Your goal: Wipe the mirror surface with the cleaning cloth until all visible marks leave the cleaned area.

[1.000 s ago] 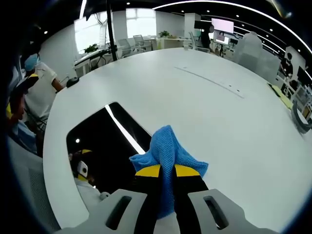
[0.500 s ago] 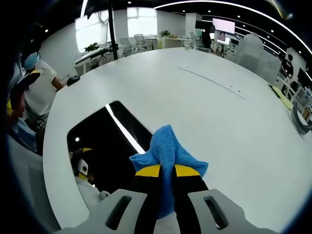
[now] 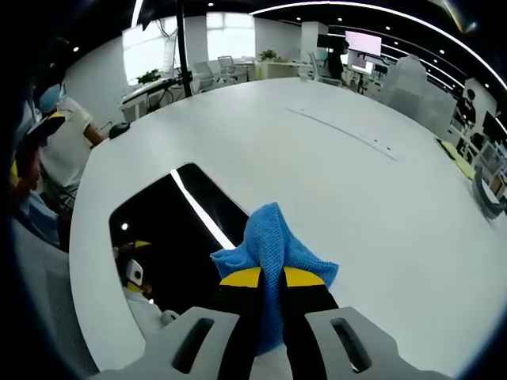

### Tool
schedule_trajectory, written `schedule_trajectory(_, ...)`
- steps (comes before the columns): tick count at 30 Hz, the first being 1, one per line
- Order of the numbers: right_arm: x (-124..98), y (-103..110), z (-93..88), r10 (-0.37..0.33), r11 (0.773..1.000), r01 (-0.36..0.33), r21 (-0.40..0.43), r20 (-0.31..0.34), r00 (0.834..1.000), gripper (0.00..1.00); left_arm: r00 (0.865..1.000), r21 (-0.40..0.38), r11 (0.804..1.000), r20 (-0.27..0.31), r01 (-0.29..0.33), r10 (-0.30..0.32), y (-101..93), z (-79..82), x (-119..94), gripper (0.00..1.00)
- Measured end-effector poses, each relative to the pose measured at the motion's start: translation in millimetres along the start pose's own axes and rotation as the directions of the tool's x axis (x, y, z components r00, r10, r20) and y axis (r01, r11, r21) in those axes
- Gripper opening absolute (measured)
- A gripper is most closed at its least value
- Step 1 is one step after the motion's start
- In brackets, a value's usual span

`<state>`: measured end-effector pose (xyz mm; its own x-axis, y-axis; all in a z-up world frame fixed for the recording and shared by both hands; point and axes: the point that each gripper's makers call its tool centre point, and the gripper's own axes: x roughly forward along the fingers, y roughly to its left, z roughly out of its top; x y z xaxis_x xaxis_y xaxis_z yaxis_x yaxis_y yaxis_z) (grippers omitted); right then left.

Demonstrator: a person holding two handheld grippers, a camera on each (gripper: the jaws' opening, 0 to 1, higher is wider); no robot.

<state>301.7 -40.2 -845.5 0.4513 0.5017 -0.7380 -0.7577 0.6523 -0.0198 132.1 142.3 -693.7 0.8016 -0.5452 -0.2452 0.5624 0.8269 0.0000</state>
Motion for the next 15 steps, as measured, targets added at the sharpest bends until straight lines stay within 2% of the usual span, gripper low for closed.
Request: schedule_trajectory(15, -2.0, 3.7, -2.4, 0.002, 1.0, -0.002, -0.003, 0.001, 1.0, 0.04, 1.0, 0.014, 1.0, 0.006, 0.008, -0.008, 0.7, 2.6, 1.6, 0.63)
